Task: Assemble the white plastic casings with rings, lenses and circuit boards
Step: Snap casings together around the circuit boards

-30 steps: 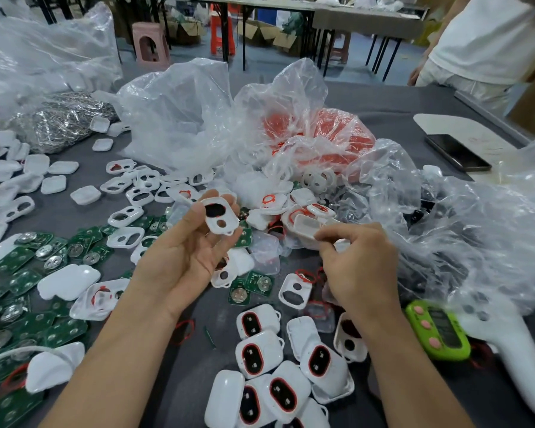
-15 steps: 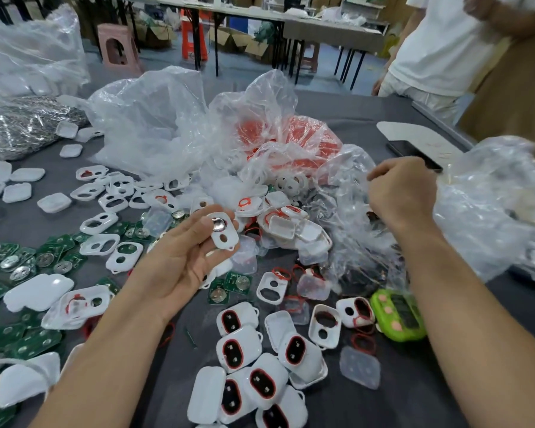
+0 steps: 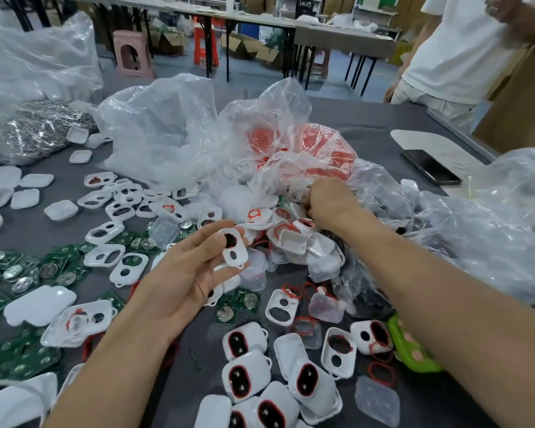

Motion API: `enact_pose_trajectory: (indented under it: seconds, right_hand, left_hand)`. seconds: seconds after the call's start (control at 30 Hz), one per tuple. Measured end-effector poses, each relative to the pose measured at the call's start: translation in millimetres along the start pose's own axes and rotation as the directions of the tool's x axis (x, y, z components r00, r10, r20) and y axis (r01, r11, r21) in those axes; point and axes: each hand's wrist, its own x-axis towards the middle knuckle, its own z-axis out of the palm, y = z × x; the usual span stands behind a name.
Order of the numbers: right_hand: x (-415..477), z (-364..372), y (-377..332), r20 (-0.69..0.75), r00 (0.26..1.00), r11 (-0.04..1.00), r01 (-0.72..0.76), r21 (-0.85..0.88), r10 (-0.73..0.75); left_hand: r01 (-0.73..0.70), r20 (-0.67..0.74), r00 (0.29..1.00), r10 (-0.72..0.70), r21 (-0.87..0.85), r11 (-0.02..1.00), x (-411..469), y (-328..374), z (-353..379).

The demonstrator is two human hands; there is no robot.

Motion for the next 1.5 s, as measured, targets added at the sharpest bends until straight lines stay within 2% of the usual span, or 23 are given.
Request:
enact_pose_trajectory:
  seconds: [0.23, 0.3, 0.33, 0.37, 0.43, 0.5, 0.53, 0.6, 0.67, 0.8, 1.0, 1.13, 1.3, 1.4, 1.5]
  right_hand:
    - [-13, -1, 7, -0.108, 0.994, 0.994, 0.021, 0.104, -0.01]
    - [-27, -10, 7, -0.234, 0.971, 0.958, 0.016, 0.288, 0.054]
    - [-37, -16, 4, -0.284, 0.953, 0.9, 0.026, 0.435, 0.109]
    - [-51, -21, -1, -0.295, 0.939, 0.791, 0.041, 0.611, 0.18]
    - [-83, -24, -15, -0.178, 0.94, 0.414, 0.043, 0.909, 0.291]
    - [-115, -17, -32, 0.009, 0.96, 0.056, -0.025, 0.998, 0.279]
    - [-128, -12, -39, 0.076, 0.964, -0.062, -0.062, 0.996, 0.256]
    - [-145, -4, -49, 0.157, 0.967, -0.187, -0.12, 0.975, 0.2]
    - [-152, 3, -55, 0.173, 0.974, -0.197, -0.143, 0.97, 0.147]
    - [-154, 7, -56, 0.138, 0.984, -0.11, -0.126, 0.986, 0.111]
    - [-152, 14, -53, 0.082, 0.987, -0.035, -0.077, 0.996, 0.141]
    - [-147, 19, -52, 0.157, 0.975, -0.106, -0.142, 0.984, 0.154]
    - [-147, 18, -50, 0.168, 0.973, -0.154, -0.143, 0.978, 0.16]
    - [-148, 17, -52, 0.16, 0.974, -0.129, -0.14, 0.982, 0.157]
    - [-149, 17, -55, 0.13, 0.982, -0.058, -0.123, 0.991, 0.14]
  left_hand:
    - [0.022, 0.002, 1.0, -0.022, 0.026, 0.999, 1, -4, 8]
    - [0.027, -0.001, 1.0, -0.027, 0.026, 0.999, 2, -4, 9]
    - [0.028, -0.003, 1.0, -0.028, 0.028, 0.999, 2, -4, 10]
    - [0.027, -0.006, 1.0, -0.027, 0.027, 0.999, 2, -5, 11]
    - [0.027, -0.009, 1.0, -0.027, 0.025, 0.999, 1, -5, 13]
    - [0.025, -0.007, 1.0, -0.025, 0.031, 0.999, 0, -7, 14]
    - [0.022, -0.003, 1.0, -0.022, 0.036, 0.999, -1, -8, 14]
    - [0.016, 0.005, 1.0, -0.016, 0.049, 0.999, -2, -9, 14]
    - [0.01, 0.018, 1.0, -0.011, 0.07, 0.998, -2, -10, 12]
    - [0.008, 0.028, 1.0, -0.011, 0.101, 0.995, -2, -11, 11]
    - [-0.006, 0.05, 0.999, 0.001, 0.102, 0.995, -1, -12, 11]
    - [-0.024, 0.074, 0.997, 0.017, 0.097, 0.995, -2, -14, 11]
    - [-0.035, 0.081, 0.996, 0.025, 0.125, 0.992, -3, -14, 13]
    - [-0.04, 0.08, 0.996, 0.031, 0.117, 0.992, -3, -14, 13]
    - [-0.056, 0.104, 0.994, 0.044, 0.11, 0.992, -2, -15, 13]
